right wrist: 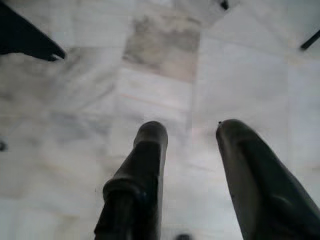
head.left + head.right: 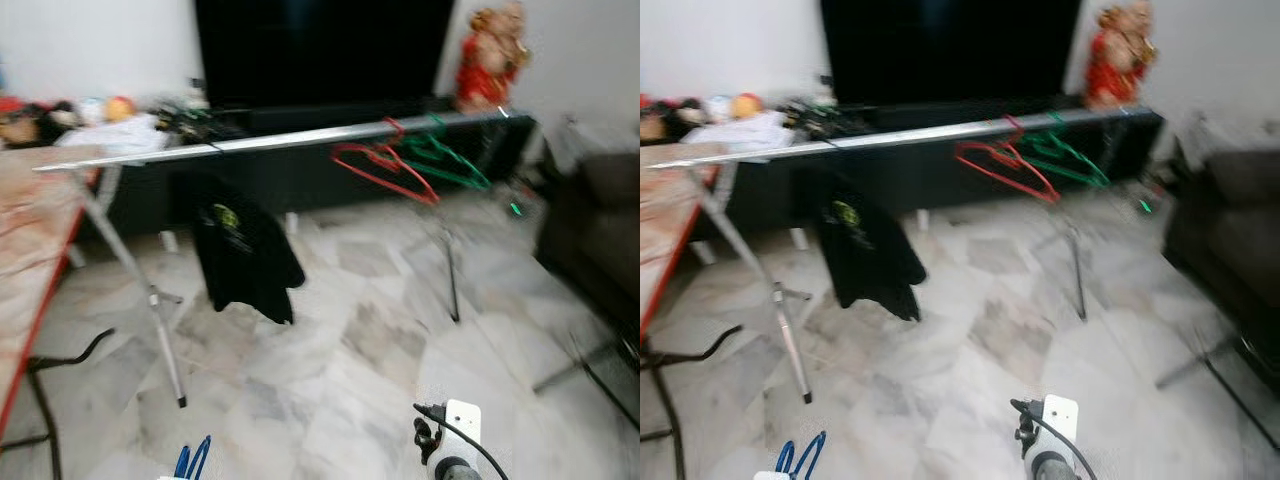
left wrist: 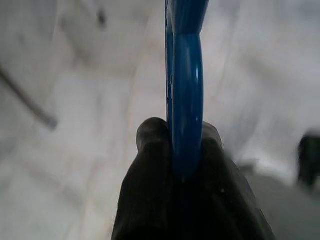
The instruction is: Hang hanger
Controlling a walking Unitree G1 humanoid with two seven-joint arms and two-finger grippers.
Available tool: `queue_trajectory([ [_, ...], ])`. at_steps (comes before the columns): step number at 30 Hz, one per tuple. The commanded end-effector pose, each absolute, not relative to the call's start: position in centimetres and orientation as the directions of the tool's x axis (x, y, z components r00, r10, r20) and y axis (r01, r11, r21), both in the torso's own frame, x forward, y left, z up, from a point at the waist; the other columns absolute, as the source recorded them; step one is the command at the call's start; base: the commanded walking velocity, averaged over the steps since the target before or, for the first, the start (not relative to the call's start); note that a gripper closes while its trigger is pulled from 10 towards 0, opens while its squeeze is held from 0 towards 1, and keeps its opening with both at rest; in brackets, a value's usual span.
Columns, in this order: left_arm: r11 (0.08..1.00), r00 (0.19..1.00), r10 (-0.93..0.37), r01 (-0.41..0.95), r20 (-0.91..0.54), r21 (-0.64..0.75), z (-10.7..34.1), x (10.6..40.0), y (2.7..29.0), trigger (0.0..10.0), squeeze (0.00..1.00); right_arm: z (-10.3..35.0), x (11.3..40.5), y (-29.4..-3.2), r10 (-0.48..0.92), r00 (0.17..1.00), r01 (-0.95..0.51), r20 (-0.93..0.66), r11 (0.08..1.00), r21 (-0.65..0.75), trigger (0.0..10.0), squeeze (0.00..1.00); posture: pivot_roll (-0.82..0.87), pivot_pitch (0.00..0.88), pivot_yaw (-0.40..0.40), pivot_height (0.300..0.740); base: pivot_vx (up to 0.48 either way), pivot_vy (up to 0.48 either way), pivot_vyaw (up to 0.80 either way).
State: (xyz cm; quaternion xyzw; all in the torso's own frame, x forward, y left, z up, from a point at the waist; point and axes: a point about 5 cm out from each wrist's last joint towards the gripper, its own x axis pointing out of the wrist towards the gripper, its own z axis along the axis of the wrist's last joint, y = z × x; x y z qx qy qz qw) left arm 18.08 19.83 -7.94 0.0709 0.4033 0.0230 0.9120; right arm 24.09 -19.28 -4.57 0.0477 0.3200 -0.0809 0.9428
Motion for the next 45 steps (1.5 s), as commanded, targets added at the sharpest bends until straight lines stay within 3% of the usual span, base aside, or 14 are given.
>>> queue_trajectory([
  [1, 0.98, 0.657, 0.108, 0.055, -0.746, 0.191, -8.4, 16.7, 20.8, 10.0, 0.0, -3.1, 26.1, -17.3, -0.028, 0.838, 0.024, -0.545, 1.0, -0.015, 10.0, 0.0, 0.09, 0.026, 0.049, 0.74, 0.0, 0.0, 0.0],
  [5, 0.953, 0.685, 0.021, 0.207, -0.728, 0.222, -8.0, 17.4, 20.3, 10.0, 0.0, -1.6, 27.5, -16.6, 0.129, 0.869, -0.209, -0.477, 0.971, -0.118, 10.0, 0.0, 0.08, 0.026, 0.05, 0.74, 0.0, 0.0, 0.0],
  [8, 0.847, 0.775, -0.174, 0.432, -0.607, 0.309, -2.7, 25.5, 20.6, 10.0, 0.0, 0.4, 29.0, -16.5, 0.31, 0.851, -0.427, -0.424, 0.878, -0.216, 10.0, 0.0, 0.08, 0.027, 0.049, 0.74, 0.0, 0.0, 0.0],
  [11, 0.779, 0.763, -0.239, 0.52, -0.601, 0.35, -1.7, 26.6, 20.3, 10.0, 0.0, 1.1, 29.4, -16.6, 0.369, 0.834, -0.484, -0.41, 0.846, -0.225, 10.0, 0.0, 0.07, 0.025, 0.051, 0.74, 0.0, 0.0, 0.0],
  [16, 0.637, 0.723, -0.377, 0.656, -0.579, 0.405, 0.6, 28.4, 19.7, 10.0, 0.0, 2.8, 29.5, -16.1, 0.626, 0.665, -0.74, -0.408, 0.625, -0.248, 10.0, 0.0, 0.07, 0.024, 0.052, 0.74, 0.0, 0.0, 0.0],
  [20, 0.326, 0.455, -0.548, 0.889, -0.702, 0.322, 1.4, 28.0, 18.8, 10.0, 0.0, 4.0, 28.9, -15.5, 0.814, 0.433, -0.897, -0.387, 0.433, -0.092, 10.0, 0.0, 0.07, 0.023, 0.046, 0.74, 0.0, 0.0, 0.0],
  [26, 0.081, 0.258, -0.563, 0.963, -0.785, 0.259, 2.5, 27.7, 19.0, 10.0, 0.0, 3.9, 27.4, -15.6, 0.877, 0.116, -0.989, -0.466, 0.146, 0.028, 10.0, 0.0, 0.07, 0.018, 0.041, 0.74, 0.0, 0.0, 0.0],
  [32, 0.002, 0.197, -0.616, 0.969, -0.762, 0.249, 4.0, 28.0, 18.0, 10.0, 0.0, 3.8, 26.4, -14.9, 0.903, -0.068, -0.985, -0.424, 0.008, 0.175, 10.0, 0.0, 0.08, 0.011, 0.029, 0.74, 0.0, 0.0, 0.0],
  [37, -0.061, 0.128, -0.618, 0.976, -0.776, 0.209, 5.0, 27.8, 17.5, 10.0, 0.0, 3.8, 26.9, -13.8, 0.897, -0.038, -0.994, -0.44, 0.014, 0.113, 10.0, 0.0, 0.09, 0.007, 0.02, 0.74, 0.0, 0.0, 0.0],
  [38, -0.069, 0.115, -0.62, 0.977, -0.776, 0.2, 5.3, 27.8, 17.4, 10.0, 0.0, 3.9, 27.0, -13.6, 0.9, -0.042, -0.993, -0.433, 0.012, 0.121, 10.0, 0.25, 0.09, 0.007, 0.019, 0.74, 0.0, 0.0, 0.0],
  [39, -0.078, 0.094, -0.633, 0.98, -0.768, 0.184, 5.9, 27.8, 17.1, 10.0, 0.0, 4.1, 27.0, -13.3, 0.904, -0.074, -0.992, -0.42, -0.023, 0.125, 10.0, 0.95, 0.09, 0.005, 0.017, 0.74, 0.0, 0.0, 0.0],
  [41, -0.095, 0.073, -0.644, 0.98, -0.761, 0.175, 6.4, 27.7, 16.6, 10.0, 0.0, 4.3, 27.0, -13.0, 0.903, -0.096, -0.992, -0.419, -0.051, 0.118, 10.0, 1.0, 0.09, 0.005, 0.014, 0.74, 0.0, 0.0, 0.0],
  [44, -0.109, 0.059, -0.655, 0.979, -0.753, 0.171, 6.9, 27.6, 16.1, 10.0, 0.0, 4.4, 27.2, -12.6, 0.901, -0.083, -0.995, -0.427, -0.05, 0.087, 10.0, 0.9, 0.09, 0.005, 0.012, 0.74, 0.0, 0.0, 0.0],
  [45, -0.114, 0.052, -0.659, 0.979, -0.75, 0.169, 7.1, 27.5, 15.9, 10.0, 0.0, 4.4, 27.2, -12.5, 0.902, -0.084, -0.995, -0.424, -0.051, 0.089, 10.0, 0.55, 0.09, 0.005, 0.012, 0.74, 0.0, 0.0, 0.0],
])
